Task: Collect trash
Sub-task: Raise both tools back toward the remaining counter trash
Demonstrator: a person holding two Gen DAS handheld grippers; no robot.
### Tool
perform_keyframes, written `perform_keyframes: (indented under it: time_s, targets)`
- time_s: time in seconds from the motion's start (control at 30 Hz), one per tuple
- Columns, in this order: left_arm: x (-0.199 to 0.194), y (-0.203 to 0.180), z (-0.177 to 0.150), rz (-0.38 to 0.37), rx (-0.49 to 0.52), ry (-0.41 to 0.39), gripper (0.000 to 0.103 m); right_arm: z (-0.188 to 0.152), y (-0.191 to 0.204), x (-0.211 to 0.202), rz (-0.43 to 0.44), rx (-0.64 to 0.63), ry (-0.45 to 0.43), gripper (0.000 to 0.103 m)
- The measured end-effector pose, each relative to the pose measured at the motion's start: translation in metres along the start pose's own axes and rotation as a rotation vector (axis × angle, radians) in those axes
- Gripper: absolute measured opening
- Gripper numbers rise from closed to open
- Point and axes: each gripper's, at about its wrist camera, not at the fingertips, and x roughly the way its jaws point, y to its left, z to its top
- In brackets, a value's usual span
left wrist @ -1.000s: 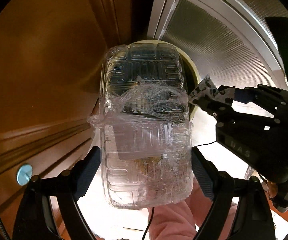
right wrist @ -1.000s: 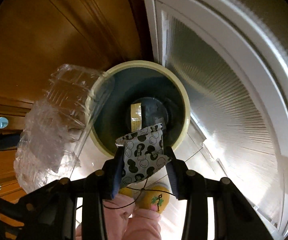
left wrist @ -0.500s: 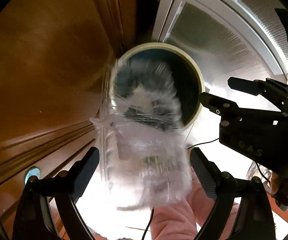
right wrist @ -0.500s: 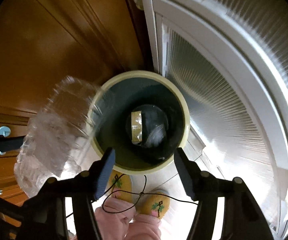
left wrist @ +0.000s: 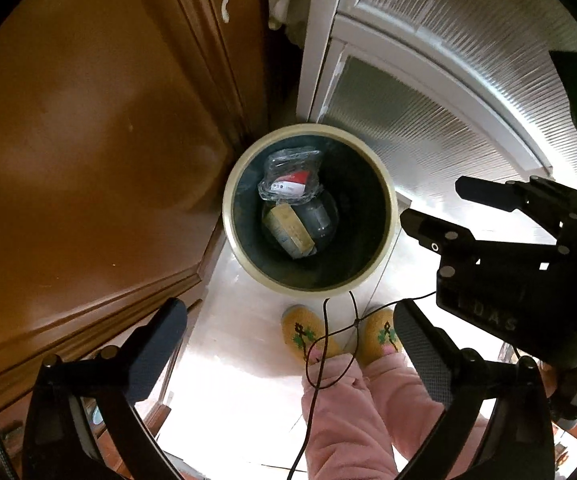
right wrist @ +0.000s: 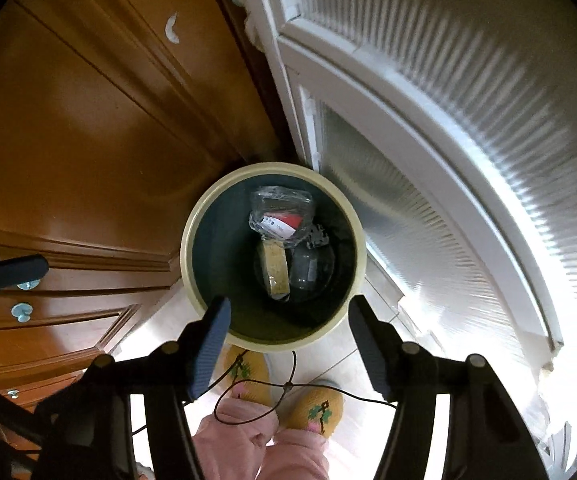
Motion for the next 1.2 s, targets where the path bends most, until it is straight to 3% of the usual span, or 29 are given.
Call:
perform_keyframes:
  time_s: [0.2,0.4,0.77,1.0,1.2]
  targets:
    - [-0.039,-0.008,-0.001,0.000,-0.006,-0.003,0.102,-0.007,-0.003,-0.033,0.017,0.022,-0.003,0.062]
    - [-0.118,-0.021,-0.009,0.009,-0.011,-0.056,0.102,-0.012,-0.001,-0.100,0.026,0.026,-0.023,0.062]
    - [-0.299,-0.043,-0.028,0.093,-0.041,-0.285,0.102,-0.014,0.012,-0.255,0.050,-0.048,-0.134,0.062]
    - [-0.394,-0.054,-0.043,0.148,-0.061,-0.435,0.102,-0.011,0.022,-0.353,0.069,-0.108,-0.266,0.062]
    - [-0.462,-0.075,-0.048,0.262,-0.039,-0.591,0.102,-0.001,0.025,-0.417,0.070,-0.137,-0.404,0.062]
